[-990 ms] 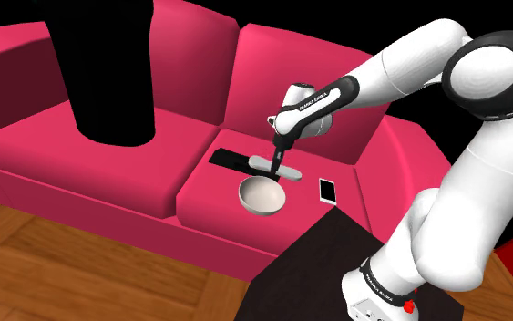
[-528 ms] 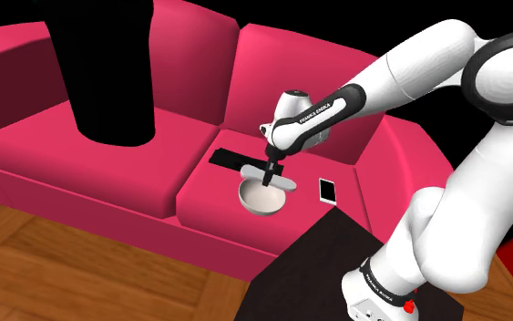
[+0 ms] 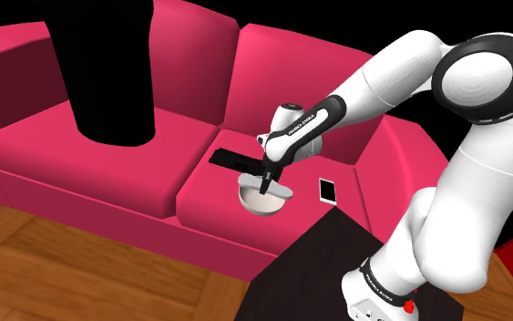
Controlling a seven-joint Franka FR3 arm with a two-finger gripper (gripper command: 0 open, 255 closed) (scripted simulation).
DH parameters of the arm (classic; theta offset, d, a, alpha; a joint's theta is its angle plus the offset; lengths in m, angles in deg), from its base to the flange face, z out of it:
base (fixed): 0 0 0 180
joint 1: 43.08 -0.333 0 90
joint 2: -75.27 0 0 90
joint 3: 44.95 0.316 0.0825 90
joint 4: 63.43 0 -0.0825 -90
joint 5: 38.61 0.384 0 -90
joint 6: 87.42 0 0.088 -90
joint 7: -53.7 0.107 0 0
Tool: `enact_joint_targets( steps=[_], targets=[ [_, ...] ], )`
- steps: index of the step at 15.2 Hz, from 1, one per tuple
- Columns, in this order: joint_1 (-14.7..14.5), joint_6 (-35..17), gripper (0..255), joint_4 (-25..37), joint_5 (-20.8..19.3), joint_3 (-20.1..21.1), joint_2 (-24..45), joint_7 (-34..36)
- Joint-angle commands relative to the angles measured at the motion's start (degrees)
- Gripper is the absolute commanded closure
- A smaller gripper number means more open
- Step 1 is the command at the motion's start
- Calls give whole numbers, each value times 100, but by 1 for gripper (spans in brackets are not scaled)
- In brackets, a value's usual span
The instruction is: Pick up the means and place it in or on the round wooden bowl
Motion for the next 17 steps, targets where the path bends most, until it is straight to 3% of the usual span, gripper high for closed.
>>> enact_joint_targets(
  steps=[1, 3, 11, 12, 17],
  targets=[
    [39, -145, 255, 21, 150, 60, 175, -113],
    [93, -309, 255, 41, 319, 145, 372, -238],
    [97, -309, 255, 41, 316, 149, 371, -236],
    [97, -309, 0, 41, 316, 149, 371, -236],
    [97, -309, 0, 41, 316, 149, 371, -236]
  ],
)
